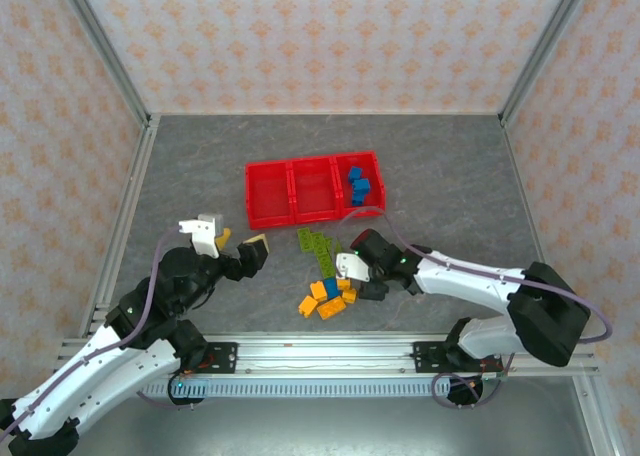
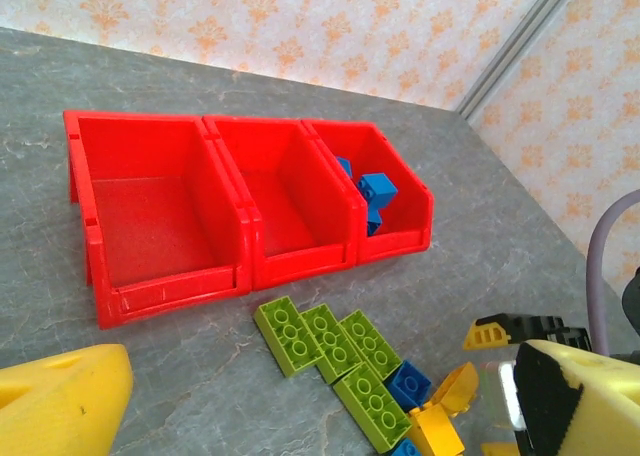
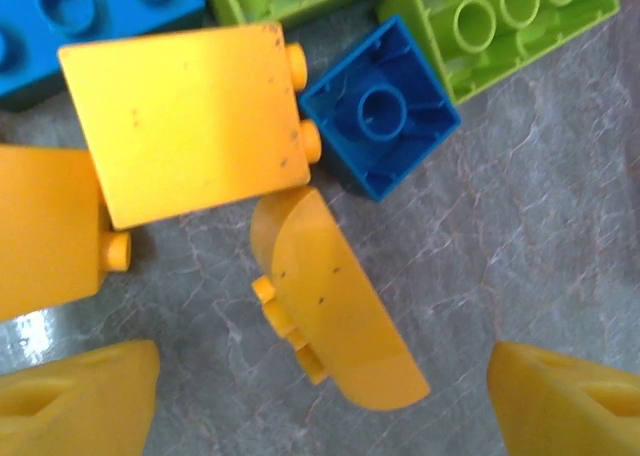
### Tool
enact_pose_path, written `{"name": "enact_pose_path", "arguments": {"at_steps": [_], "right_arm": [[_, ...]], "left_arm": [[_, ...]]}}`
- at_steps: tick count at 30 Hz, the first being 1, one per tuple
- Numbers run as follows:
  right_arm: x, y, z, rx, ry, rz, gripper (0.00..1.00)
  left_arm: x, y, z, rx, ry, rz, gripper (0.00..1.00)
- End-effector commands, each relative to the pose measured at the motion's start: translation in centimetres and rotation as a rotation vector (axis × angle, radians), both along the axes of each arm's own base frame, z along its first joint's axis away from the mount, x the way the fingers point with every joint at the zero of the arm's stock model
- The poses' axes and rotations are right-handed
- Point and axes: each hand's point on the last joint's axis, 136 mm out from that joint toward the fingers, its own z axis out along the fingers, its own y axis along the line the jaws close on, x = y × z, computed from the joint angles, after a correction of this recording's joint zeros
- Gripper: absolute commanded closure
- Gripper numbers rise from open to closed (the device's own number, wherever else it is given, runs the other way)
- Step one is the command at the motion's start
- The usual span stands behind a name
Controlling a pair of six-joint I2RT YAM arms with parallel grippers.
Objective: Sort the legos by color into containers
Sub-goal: Pick up the lego from the bottom-center of the table.
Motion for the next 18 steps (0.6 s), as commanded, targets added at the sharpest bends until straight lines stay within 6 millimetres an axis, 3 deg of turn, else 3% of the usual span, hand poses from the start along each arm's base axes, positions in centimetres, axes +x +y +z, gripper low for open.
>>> {"name": "enact_pose_path", "arguments": {"at_steps": [1,10,18], "right_arm": [[1.3,1.3,0.9,0.019,-0.03,0.036,0.16],[2.0,1.7,-0.7,-0.033,0.043,0.08,0.25],[0.7,1.0,-2.2,-0.082,0.132,0.091,0.38]], "left_arm": [[-0.3,-0.1,0.9,0.002,-0.032,-0.023,0.01],[-0.4,-0.1,1.0,-0.006,-0.041,-0.027,0.01],[0.1,0.0,0.3,0.021,-0.021,-0.002,0.01]]}}
